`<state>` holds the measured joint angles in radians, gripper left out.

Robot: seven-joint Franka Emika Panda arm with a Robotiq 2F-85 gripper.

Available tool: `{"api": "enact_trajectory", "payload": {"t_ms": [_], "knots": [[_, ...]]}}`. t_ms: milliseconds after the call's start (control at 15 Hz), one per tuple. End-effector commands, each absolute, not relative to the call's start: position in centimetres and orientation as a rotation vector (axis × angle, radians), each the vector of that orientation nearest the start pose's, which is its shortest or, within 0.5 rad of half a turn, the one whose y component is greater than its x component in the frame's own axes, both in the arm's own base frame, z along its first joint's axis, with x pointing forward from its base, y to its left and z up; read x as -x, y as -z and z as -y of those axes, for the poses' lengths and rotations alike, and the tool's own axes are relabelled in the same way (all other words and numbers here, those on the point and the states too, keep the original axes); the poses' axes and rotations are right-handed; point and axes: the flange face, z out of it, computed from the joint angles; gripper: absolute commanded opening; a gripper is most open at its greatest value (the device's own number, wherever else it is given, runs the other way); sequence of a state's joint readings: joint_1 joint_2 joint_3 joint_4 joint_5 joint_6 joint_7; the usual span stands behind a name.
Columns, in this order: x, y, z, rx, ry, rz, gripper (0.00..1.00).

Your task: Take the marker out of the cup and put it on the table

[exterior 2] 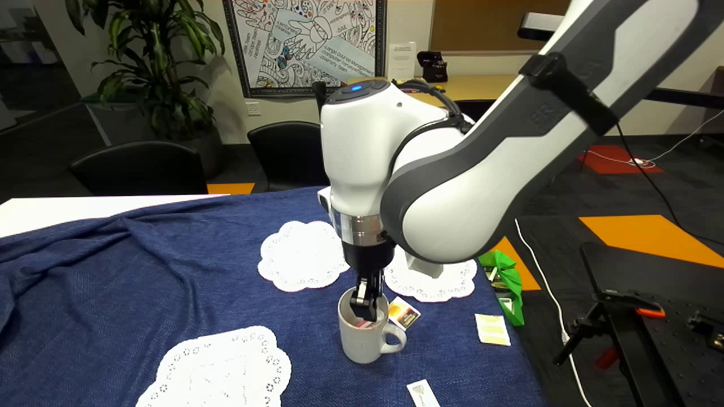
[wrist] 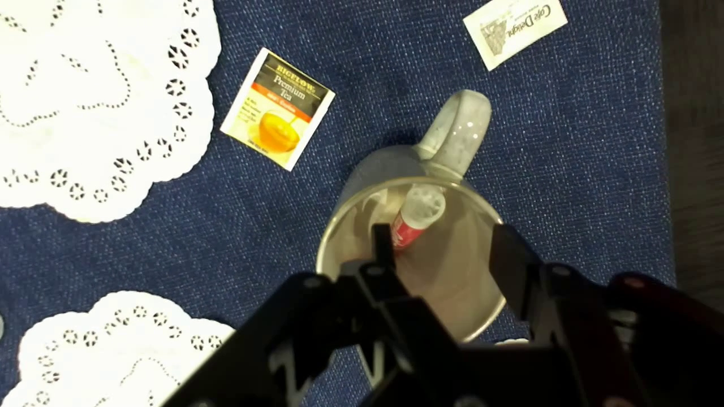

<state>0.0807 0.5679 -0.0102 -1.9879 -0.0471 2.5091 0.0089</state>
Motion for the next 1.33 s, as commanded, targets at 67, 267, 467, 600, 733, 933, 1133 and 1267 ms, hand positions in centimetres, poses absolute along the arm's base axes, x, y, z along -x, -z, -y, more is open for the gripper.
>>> {"api": "enact_trajectory", "payload": {"t_ms": [67,267,467,600,733,933,1133,1267], "knots": [[-61.2,-16.2,-4.5,3.189,-0.137,0.127,0.48],[-61.6,-15.5,-4.3,3.191,-0.154,0.120,0.49],[-61.9,-15.0,-4.2,3.192,-0.175,0.115,0.48],[-62.0,-14.6,-4.0,3.190,-0.194,0.113,0.48],[-62.1,-14.2,-3.9,3.188,-0.210,0.109,0.49],[-62.1,-13.6,-3.7,3.184,-0.242,0.101,0.48],[-62.3,-13.3,-3.6,3.178,-0.276,0.096,0.40],[-62.5,-13.2,-3.6,3.176,-0.292,0.094,0.20]]}}
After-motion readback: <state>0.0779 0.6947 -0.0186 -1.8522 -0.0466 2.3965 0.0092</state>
